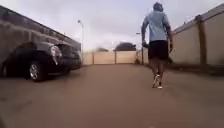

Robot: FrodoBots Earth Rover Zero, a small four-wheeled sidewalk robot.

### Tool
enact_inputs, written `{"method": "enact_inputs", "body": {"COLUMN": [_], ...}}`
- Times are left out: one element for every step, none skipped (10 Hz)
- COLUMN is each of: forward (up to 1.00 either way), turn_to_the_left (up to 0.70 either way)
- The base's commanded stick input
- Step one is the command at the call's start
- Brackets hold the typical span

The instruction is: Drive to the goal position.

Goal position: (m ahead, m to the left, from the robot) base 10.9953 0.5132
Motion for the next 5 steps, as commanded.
{"method": "enact_inputs", "body": {"forward": [0.5,0.5,0.5,0.5,0.5], "turn_to_the_left": [0.0,0.0,0.0,0.0,0.0]}}
